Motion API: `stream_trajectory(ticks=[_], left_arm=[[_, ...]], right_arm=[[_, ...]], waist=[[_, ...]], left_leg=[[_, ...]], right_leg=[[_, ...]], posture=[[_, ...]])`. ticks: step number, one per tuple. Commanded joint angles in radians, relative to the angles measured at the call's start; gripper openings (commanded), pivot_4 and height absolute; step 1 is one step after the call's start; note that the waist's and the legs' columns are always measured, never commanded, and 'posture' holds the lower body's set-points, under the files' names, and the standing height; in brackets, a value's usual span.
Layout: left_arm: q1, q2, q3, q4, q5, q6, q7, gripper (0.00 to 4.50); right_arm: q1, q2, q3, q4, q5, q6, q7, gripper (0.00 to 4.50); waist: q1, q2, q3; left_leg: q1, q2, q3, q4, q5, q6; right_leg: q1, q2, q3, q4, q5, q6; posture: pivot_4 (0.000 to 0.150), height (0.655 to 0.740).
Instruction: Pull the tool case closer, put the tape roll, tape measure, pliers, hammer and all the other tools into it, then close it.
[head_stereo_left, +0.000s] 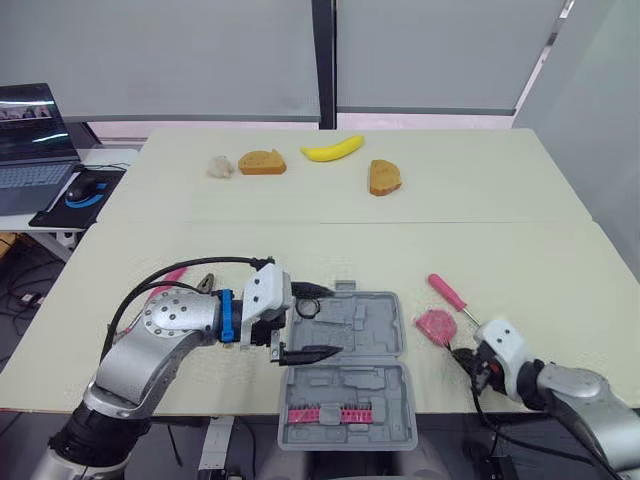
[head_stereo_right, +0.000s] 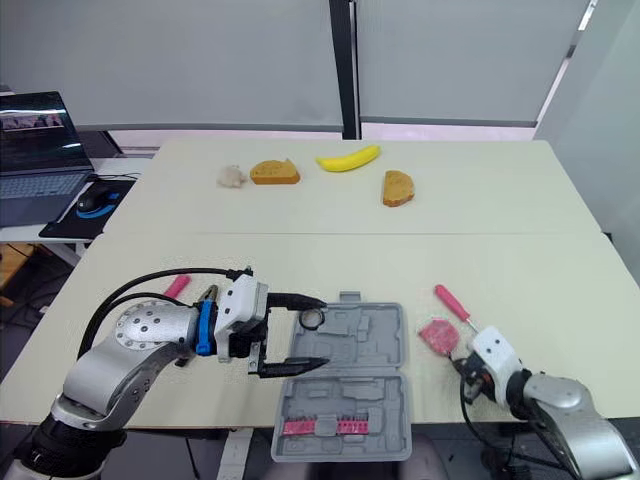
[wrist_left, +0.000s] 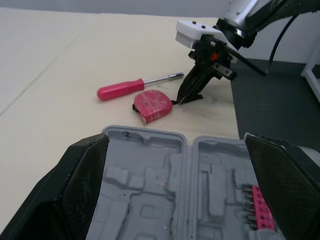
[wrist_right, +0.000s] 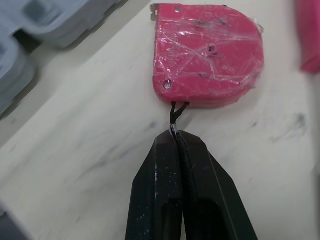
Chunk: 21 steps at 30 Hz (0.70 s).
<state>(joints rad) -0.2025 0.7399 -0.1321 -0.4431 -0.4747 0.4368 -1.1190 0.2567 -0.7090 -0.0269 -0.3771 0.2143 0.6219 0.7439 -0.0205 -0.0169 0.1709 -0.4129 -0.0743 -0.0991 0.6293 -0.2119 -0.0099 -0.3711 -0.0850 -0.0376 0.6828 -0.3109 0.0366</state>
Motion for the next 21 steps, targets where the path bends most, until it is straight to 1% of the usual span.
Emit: stream_trajectory(ticks=[1, 4, 9, 14, 21], left_arm=[[-0.012, 0.017, -0.009, -0.046, -0.028, 0.008, -0.033, 4.5], [-0.021, 0.014, -0.018, -0.034, -0.02, 0.001, -0.044, 4.5], [-0.026, 0.008, -0.02, -0.024, -0.01, -0.008, -0.047, 4.5], [-0.015, 0.01, -0.018, -0.026, -0.003, -0.016, -0.051, 4.5], [0.003, 0.015, -0.022, -0.036, 0.007, -0.024, -0.05, 4.5]], right_arm=[[0.062, -0.036, -0.036, -0.091, 0.065, 0.032, 0.058, 0.01], [0.109, -0.055, -0.023, -0.128, 0.096, 0.052, 0.083, 0.01], [0.096, -0.031, -0.013, -0.139, 0.112, 0.071, 0.053, 0.01], [0.11, -0.069, 0.007, -0.134, 0.09, 0.054, 0.077, 0.01], [0.122, -0.109, 0.024, -0.17, 0.112, 0.076, 0.104, 0.01]], waist=[[0.0, 0.0, 0.0], [0.001, 0.0, 0.0], [0.001, 0.0, 0.0], [0.006, 0.0, 0.0], [0.009, 0.0, 0.0]], left_leg=[[0.0, 0.0, 0.0, 0.0, 0.0, 0.0], [0.0, 0.0, 0.0, 0.0, 0.0, 0.0], [0.0, 0.0, 0.0, 0.0, 0.0, 0.0], [0.0, 0.0, 0.0, 0.0, 0.0, 0.0], [0.0, 0.0, 0.0, 0.0, 0.0, 0.0]], right_leg=[[0.0, 0.0, 0.0, 0.0, 0.0, 0.0], [0.001, 0.0, 0.0, 0.0, 0.0, 0.0], [0.001, 0.0, -0.001, -0.001, 0.0, 0.0], [0.001, 0.0, -0.001, -0.001, 0.0, 0.0], [0.001, 0.0, -0.001, -0.001, 0.0, 0.0]], posture=[[0.15, 0.74], [0.15, 0.74], [0.15, 0.74], [0.15, 0.74], [0.15, 0.74]])
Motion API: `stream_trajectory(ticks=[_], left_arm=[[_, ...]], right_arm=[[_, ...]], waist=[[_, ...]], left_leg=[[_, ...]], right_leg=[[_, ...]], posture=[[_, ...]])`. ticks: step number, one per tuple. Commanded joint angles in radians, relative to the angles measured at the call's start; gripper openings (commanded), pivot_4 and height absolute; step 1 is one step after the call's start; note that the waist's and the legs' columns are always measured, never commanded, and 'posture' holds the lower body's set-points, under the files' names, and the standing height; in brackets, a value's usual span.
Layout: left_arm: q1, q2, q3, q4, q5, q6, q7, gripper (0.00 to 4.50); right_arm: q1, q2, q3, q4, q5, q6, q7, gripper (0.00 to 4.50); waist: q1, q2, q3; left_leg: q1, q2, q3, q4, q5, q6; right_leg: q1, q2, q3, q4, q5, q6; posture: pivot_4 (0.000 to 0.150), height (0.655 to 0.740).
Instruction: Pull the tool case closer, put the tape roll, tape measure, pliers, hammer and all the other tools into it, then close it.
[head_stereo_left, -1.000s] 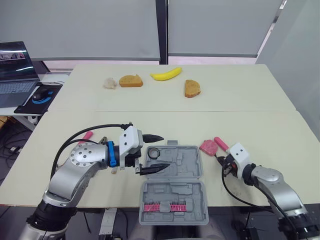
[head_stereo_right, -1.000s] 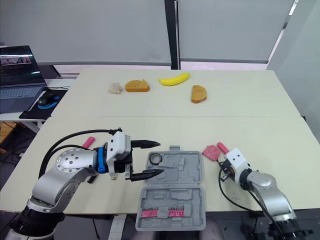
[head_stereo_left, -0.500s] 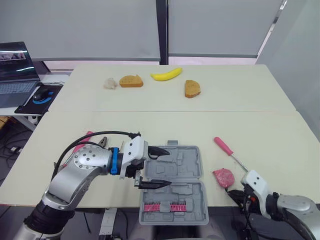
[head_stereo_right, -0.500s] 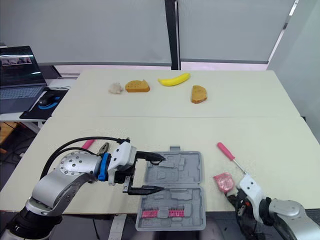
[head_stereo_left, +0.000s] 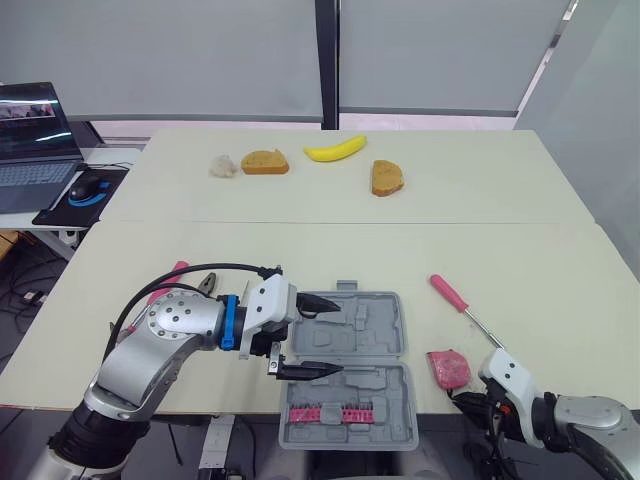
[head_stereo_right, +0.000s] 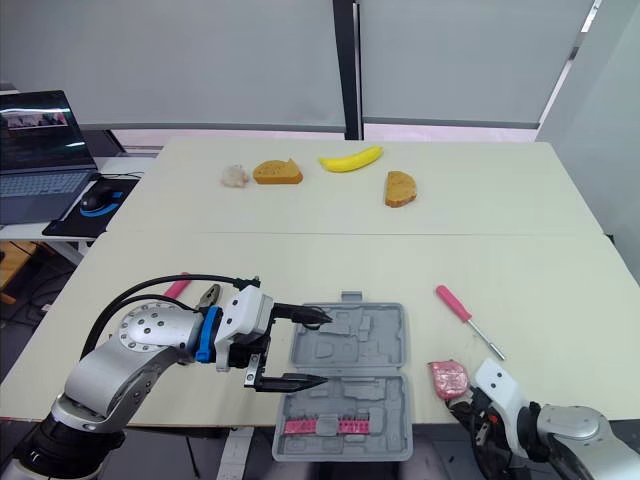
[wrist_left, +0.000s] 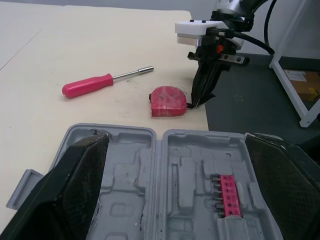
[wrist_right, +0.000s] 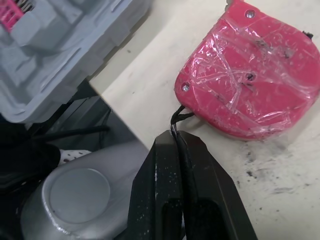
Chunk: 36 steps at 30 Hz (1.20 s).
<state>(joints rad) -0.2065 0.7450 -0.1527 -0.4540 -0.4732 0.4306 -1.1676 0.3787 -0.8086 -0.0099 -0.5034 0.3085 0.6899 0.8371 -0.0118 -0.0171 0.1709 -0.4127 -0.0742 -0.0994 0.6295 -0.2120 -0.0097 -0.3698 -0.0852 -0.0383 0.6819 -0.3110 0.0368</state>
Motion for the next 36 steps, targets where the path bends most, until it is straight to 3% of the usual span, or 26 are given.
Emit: stream_trajectory(ticks=[1, 5, 10, 17, 21, 23, 29, 36], left_arm=[[0.01, 0.01, -0.004, -0.027, 0.008, -0.021, -0.002, 4.5], [0.014, 0.006, -0.005, -0.032, 0.01, -0.02, 0.0, 4.5], [0.022, 0.007, -0.006, -0.031, 0.019, -0.028, 0.0, 4.5], [0.026, 0.003, -0.016, -0.031, 0.022, -0.043, -0.011, 4.5], [0.023, -0.005, -0.029, -0.038, 0.015, -0.05, -0.016, 4.5], [0.02, -0.01, -0.038, -0.04, 0.017, -0.058, -0.018, 4.5], [0.023, -0.008, -0.065, -0.036, 0.04, -0.104, -0.04, 4.5], [0.013, -0.028, -0.084, -0.046, 0.043, -0.129, -0.03, 4.5]], right_arm=[[-0.004, -0.005, 0.009, -0.047, 0.019, 0.012, 0.003, 0.01], [-0.018, 0.0, 0.009, -0.059, 0.033, 0.035, -0.008, 0.01], [-0.001, -0.043, -0.047, -0.099, 0.123, 0.078, 0.06, 1.07], [-0.02, -0.129, -0.254, -0.106, 0.306, 0.094, 0.204, 2.71], [-0.066, -0.117, -0.282, -0.046, 0.241, -0.092, 0.241, 3.81], [-0.082, -0.117, -0.234, 0.035, 0.136, -0.291, 0.283, 4.46], [-0.149, -0.101, -0.105, 0.283, -0.059, -0.784, 0.394, 4.46], [-0.251, -0.054, -0.003, 0.552, -0.155, -1.096, 0.41, 4.46]], waist=[[0.001, 0.0, 0.0], [0.004, 0.0, 0.0], [0.008, 0.0, 0.0], [0.009, 0.0, 0.0], [0.009, -0.001, 0.0], [0.01, -0.001, 0.0], [0.008, -0.001, 0.0], [0.008, -0.001, 0.0]], left_leg=[[0.0, 0.0, 0.0, 0.0, 0.0, 0.0], [0.0, 0.0, 0.0, 0.0, 0.0, 0.0], [0.0, 0.0, 0.0, 0.0, 0.0, 0.0], [0.0, 0.0, 0.0, 0.0, 0.0, 0.0], [0.0, 0.0, 0.0, 0.0, 0.0, 0.0], [0.0, 0.0, 0.0, 0.0, 0.0, 0.0], [0.001, 0.0, 0.001, 0.0, 0.0, 0.0], [0.003, 0.0, 0.001, 0.0, 0.0, 0.0]], right_leg=[[0.0, 0.0, 0.0, 0.0, 0.0, 0.0], [0.0, 0.0, 0.0, 0.0, 0.0, 0.0], [0.0, 0.0, 0.0, 0.0, 0.0, 0.0], [0.001, 0.0, -0.001, -0.001, 0.0, 0.0], [0.001, 0.0, -0.001, -0.001, 0.0, 0.0], [0.001, 0.0, -0.001, -0.001, 0.0, 0.0], [0.001, 0.0, 0.0, -0.001, 0.0, 0.0], [0.004, 0.0, 0.0, -0.001, 0.0, 0.0]], posture=[[0.15, 0.74], [0.15, 0.74], [0.15, 0.74], [0.15, 0.74], [0.15, 0.74], [0.15, 0.74], [0.15, 0.74], [0.15, 0.74]])
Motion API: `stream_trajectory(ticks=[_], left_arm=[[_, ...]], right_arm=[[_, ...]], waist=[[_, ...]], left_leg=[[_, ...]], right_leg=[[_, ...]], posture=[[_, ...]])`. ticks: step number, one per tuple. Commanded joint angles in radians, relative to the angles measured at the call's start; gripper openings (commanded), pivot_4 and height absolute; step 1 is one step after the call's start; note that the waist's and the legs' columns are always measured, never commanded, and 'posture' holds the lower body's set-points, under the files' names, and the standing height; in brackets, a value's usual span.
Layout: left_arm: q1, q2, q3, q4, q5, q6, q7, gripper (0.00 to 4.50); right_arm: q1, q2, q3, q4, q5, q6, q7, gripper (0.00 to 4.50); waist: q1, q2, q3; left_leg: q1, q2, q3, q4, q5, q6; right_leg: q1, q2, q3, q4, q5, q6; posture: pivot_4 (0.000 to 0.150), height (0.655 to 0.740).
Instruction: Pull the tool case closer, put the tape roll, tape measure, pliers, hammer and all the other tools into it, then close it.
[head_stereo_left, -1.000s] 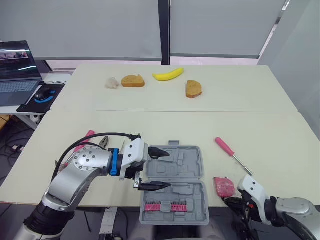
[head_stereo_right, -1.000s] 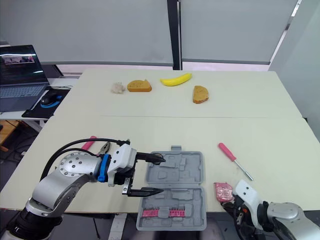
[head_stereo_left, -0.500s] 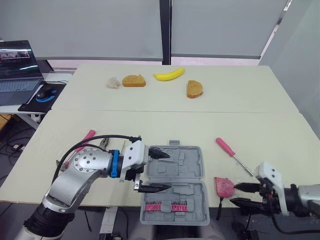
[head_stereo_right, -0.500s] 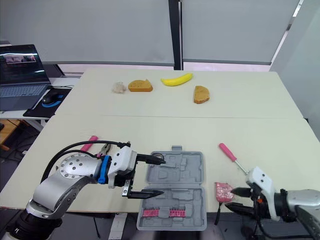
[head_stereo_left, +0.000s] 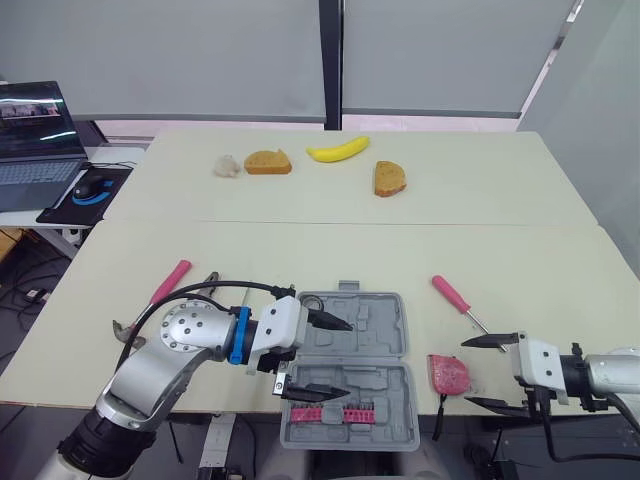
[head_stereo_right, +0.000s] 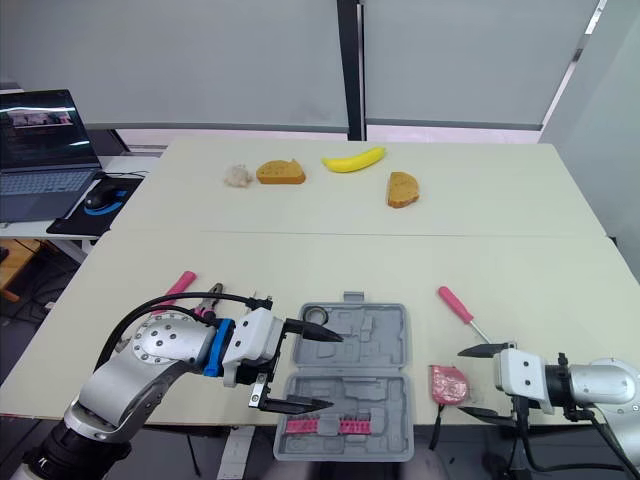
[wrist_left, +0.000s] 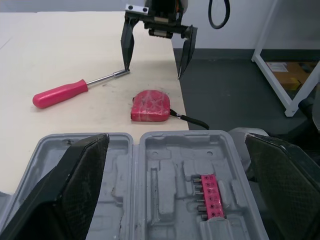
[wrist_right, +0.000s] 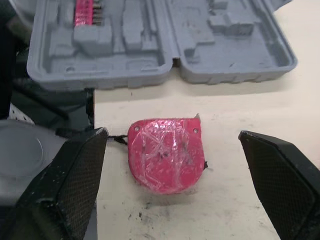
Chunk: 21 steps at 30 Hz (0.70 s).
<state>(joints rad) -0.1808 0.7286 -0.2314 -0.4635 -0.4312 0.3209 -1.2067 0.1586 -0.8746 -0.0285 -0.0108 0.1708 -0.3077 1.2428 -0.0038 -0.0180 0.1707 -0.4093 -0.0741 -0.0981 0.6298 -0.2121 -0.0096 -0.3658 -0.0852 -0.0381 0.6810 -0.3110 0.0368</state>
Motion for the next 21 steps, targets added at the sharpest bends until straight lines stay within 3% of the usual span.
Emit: stream_trajectory(ticks=[1, 10, 21], left_arm=[[-0.018, -0.016, -0.008, -0.043, -0.003, -0.01, 0.014, 4.5], [-0.058, -0.033, -0.017, -0.022, -0.004, 0.013, 0.028, 4.5], [-0.027, -0.029, -0.03, -0.055, 0.006, 0.015, 0.049, 4.5]], right_arm=[[-0.055, 0.027, 0.039, 0.113, -0.033, -0.113, 0.001, 4.46], [-0.161, 0.09, 0.109, 0.319, -0.073, -0.125, -0.037, 4.46], [-0.18, 0.099, 0.168, 0.318, -0.101, -0.11, -0.054, 4.46]], waist=[[0.0, 0.0, 0.0], [0.001, 0.0, 0.001], [0.002, 0.0, 0.0]], left_leg=[[0.001, 0.0, 0.0, 0.0, 0.0, 0.0], [0.011, 0.0, 0.0, -0.001, -0.001, 0.001], [0.011, 0.0, 0.0, -0.001, -0.001, 0.001]], right_leg=[[0.001, 0.0, 0.0, 0.0, 0.0, 0.0], [0.012, -0.001, 0.0, -0.002, -0.002, -0.001], [0.012, -0.001, 0.0, -0.002, -0.002, -0.001]], posture=[[0.15, 0.74], [0.15, 0.74], [0.15, 0.74]])
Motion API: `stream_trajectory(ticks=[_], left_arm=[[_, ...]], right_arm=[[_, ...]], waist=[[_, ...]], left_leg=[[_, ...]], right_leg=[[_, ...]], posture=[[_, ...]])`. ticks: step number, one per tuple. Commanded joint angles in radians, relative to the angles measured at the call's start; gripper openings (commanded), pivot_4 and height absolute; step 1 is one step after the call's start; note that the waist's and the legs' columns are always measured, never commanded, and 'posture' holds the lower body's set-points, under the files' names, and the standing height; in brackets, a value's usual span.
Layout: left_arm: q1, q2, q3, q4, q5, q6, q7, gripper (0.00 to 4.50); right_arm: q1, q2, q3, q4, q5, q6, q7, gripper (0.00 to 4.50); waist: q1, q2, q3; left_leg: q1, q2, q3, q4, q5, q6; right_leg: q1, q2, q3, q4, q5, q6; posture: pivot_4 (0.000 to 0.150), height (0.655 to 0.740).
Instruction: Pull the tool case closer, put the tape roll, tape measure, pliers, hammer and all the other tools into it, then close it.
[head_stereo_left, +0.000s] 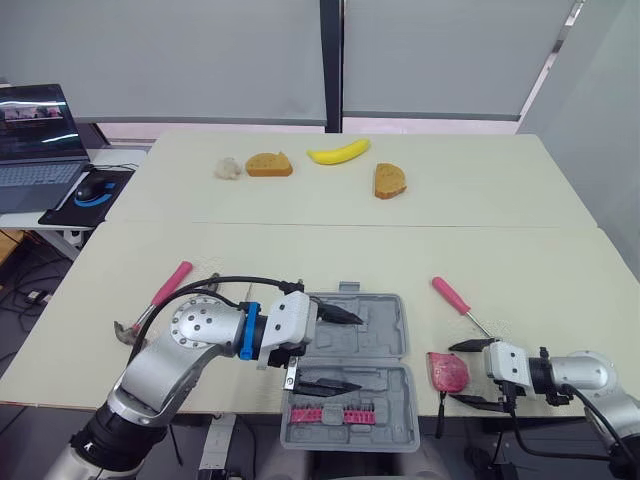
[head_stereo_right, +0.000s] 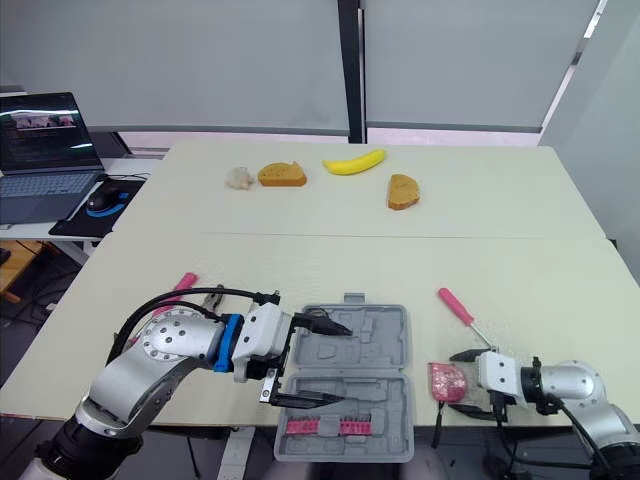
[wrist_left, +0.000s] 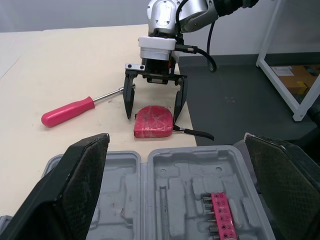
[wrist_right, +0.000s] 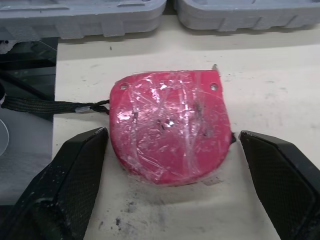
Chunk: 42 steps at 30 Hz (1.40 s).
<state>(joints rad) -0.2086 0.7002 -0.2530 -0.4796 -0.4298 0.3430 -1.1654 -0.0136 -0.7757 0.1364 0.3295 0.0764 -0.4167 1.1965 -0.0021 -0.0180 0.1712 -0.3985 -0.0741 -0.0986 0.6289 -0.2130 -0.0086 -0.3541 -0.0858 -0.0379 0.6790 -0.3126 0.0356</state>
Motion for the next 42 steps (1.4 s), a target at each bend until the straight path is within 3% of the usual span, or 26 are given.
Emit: stream_trajectory(ticks=[1, 3, 6, 8, 9, 18, 23, 29, 35, 42], left_arm=[[0.003, 0.0, -0.009, -0.044, 0.005, -0.006, 0.01, 4.5], [0.009, 0.0, -0.015, -0.079, 0.002, 0.015, 0.028, 4.5], [0.014, 0.002, -0.024, -0.14, -0.007, 0.054, 0.061, 4.5], [0.014, -0.001, -0.033, -0.187, -0.012, 0.09, 0.09, 4.5], [0.013, -0.003, -0.038, -0.206, -0.013, 0.105, 0.103, 4.5], [0.042, 0.015, -0.011, -0.303, -0.045, 0.182, 0.175, 4.5], [0.052, 0.055, 0.1, -0.139, -0.062, 0.094, 0.106, 4.5], [0.109, 0.027, 0.199, -0.041, -0.036, -0.022, 0.125, 4.5], [0.125, 0.048, 0.203, 0.01, -0.011, -0.073, 0.098, 4.5], [0.117, 0.048, 0.201, 0.032, -0.001, -0.078, 0.109, 4.5]], right_arm=[[-0.01, 0.001, 0.005, -0.025, -0.005, 0.003, -0.009, 4.46], [-0.014, 0.002, 0.01, -0.028, -0.004, 0.005, -0.007, 4.46], [-0.022, 0.009, 0.007, -0.033, 0.004, 0.019, -0.013, 3.88], [-0.028, 0.011, 0.008, -0.032, -0.004, 0.012, -0.02, 3.24], [-0.032, 0.012, 0.008, -0.03, -0.006, 0.013, -0.023, 3.2], [-0.033, -0.038, -0.028, -0.162, 0.037, 0.104, -0.018, 3.2], [-0.086, -0.127, -0.028, -0.465, 0.05, 0.454, -0.026, 3.2], [-0.292, -0.122, 0.101, -0.648, -0.055, 0.811, -0.049, 3.2], [-0.438, -0.055, 0.239, -0.703, -0.113, 1.043, -0.063, 3.2], [-0.538, 0.024, 0.396, -0.614, -0.251, 1.063, -0.118, 3.2]], waist=[[0.0, 0.0, 0.0], [0.0, 0.0, 0.0], [0.0, 0.0, 0.0], [0.0, 0.0, 0.0], [0.0, 0.0, 0.0], [0.0, 0.001, 0.0], [0.0, 0.001, 0.001], [0.003, 0.001, 0.001], [0.004, 0.0, 0.001], [0.0, 0.0, 0.001]], left_leg=[[0.0, 0.0, 0.0, 0.0, 0.0, 0.0], [0.0, 0.0, 0.0, 0.0, 0.0, 0.0], [0.0, 0.0, 0.0, 0.0, 0.0, 0.0], [0.0, 0.0, 0.0, 0.0, 0.0, 0.0], [0.0, 0.0, 0.0, 0.0, 0.0, 0.0], [0.0, 0.0, 0.0, 0.0, 0.0, 0.0], [0.0, 0.0, 0.0, -0.001, 0.0, 0.0], [-0.003, 0.0, -0.001, -0.001, 0.0, 0.0], [-0.004, -0.001, -0.001, -0.001, 0.0, 0.0], [-0.006, -0.001, -0.001, -0.001, 0.0, 0.0]], right_leg=[[0.0, 0.0, 0.0, 0.0, 0.0, 0.0], [0.0, 0.0, 0.0, 0.0, 0.0, 0.0], [0.0, 0.0, 0.0, 0.0, 0.0, 0.0], [0.0, 0.0, 0.0, 0.0, 0.0, 0.0], [0.0, 0.0, 0.0, 0.0, 0.0, 0.0], [0.0, 0.0, 0.0, 0.0, 0.0, 0.0], [-0.001, 0.0, 0.0, 0.0, -0.001, -0.001], [-0.004, -0.001, 0.0, -0.001, -0.001, -0.001], [-0.004, -0.001, -0.001, -0.001, -0.001, -0.001], [-0.009, -0.001, -0.001, 0.0, -0.001, -0.001]], posture=[[0.15, 0.74], [0.15, 0.74], [0.15, 0.74], [0.15, 0.74], [0.15, 0.74], [0.15, 0.74], [0.15, 0.74], [0.15, 0.74], [0.15, 0.74], [0.15, 0.74]])
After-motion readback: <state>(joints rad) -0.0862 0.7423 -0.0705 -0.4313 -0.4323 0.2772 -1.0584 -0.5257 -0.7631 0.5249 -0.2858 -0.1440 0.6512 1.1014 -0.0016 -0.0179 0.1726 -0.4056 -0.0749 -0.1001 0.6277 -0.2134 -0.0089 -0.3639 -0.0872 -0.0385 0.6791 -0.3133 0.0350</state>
